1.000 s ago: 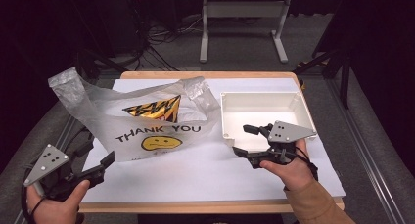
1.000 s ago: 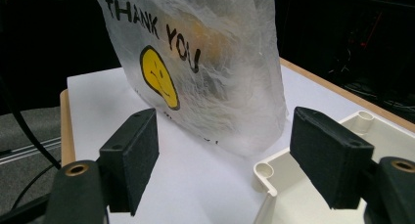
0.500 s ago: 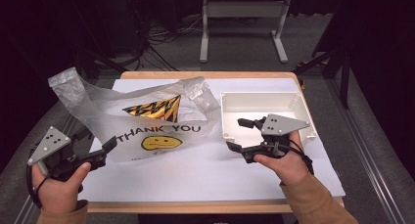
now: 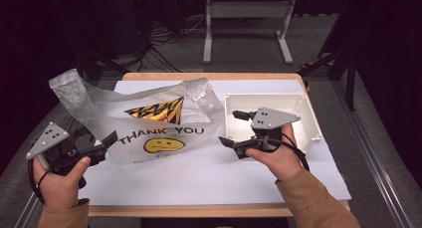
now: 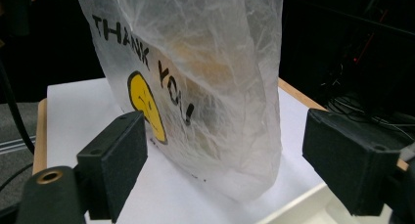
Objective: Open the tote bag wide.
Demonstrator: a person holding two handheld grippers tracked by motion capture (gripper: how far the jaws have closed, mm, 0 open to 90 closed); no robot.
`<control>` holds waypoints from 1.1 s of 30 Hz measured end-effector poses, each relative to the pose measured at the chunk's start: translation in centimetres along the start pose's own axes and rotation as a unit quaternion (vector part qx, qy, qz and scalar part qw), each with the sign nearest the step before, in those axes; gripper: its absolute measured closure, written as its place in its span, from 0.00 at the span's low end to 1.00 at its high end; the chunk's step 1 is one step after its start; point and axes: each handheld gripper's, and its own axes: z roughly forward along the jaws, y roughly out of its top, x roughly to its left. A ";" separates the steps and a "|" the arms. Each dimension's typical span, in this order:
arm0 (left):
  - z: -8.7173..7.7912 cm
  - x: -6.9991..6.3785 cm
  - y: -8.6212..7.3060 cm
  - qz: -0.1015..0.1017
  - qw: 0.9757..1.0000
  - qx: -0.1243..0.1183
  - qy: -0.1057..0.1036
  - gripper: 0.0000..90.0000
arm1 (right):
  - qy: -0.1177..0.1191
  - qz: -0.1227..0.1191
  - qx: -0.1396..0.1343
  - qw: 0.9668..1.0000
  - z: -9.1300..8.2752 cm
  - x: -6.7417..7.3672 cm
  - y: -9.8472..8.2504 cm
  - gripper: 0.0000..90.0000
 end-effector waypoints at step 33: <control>0.5 -0.5 -0.4 0.046 0.997 0.028 -0.050 0.99 | -0.010 -0.001 -0.028 1.000 3.5 -0.8 2.0 0.40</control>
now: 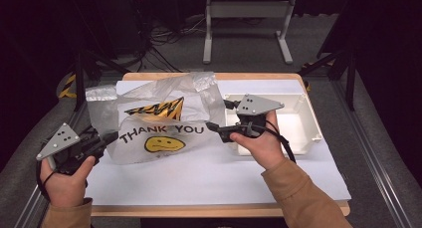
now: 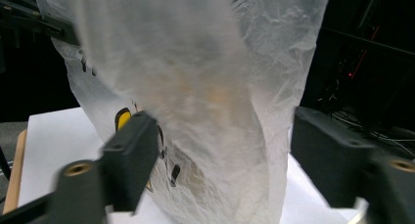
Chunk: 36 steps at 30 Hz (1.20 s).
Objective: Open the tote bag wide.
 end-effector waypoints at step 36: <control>4.1 3.5 -4.3 -0.043 0.997 0.063 0.007 0.99 | -0.009 0.028 0.071 0.997 6.8 -1.3 -3.5 0.98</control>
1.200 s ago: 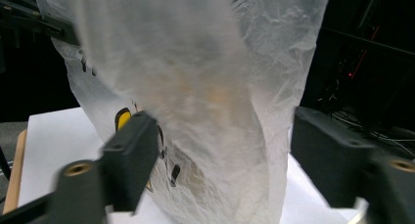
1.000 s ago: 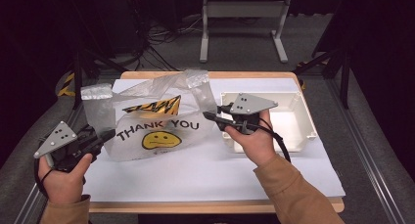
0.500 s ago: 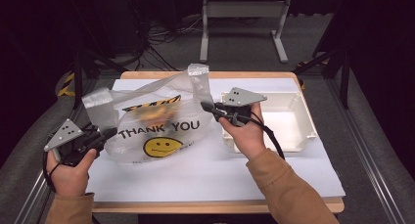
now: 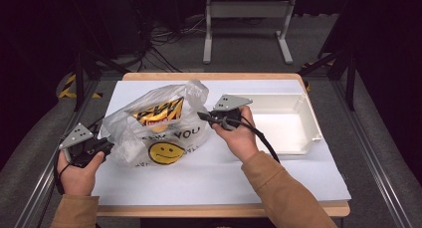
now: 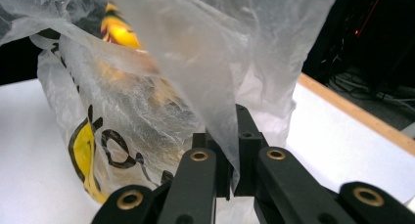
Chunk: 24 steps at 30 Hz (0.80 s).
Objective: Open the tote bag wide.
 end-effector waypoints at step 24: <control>4.1 0.5 -3.5 -0.010 0.995 0.096 -0.016 0.98 | 0.016 0.054 0.093 0.994 2.2 0.9 -4.1 0.96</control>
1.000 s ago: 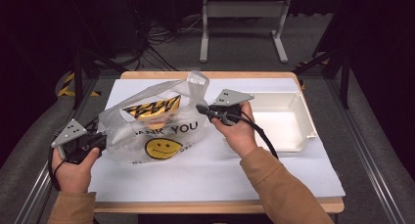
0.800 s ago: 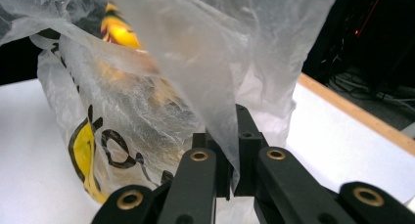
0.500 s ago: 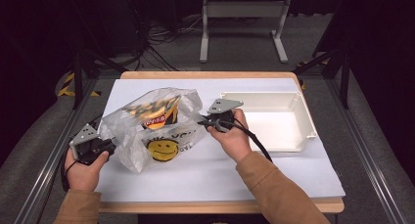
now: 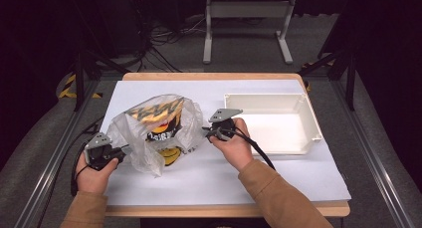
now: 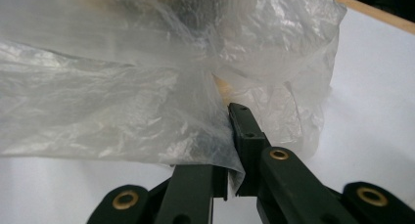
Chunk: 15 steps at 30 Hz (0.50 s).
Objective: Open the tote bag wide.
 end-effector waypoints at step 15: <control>1.4 -0.2 -0.5 0.008 0.999 0.041 -0.009 0.95 | 0.011 0.021 0.027 0.999 1.1 0.3 -1.7 0.96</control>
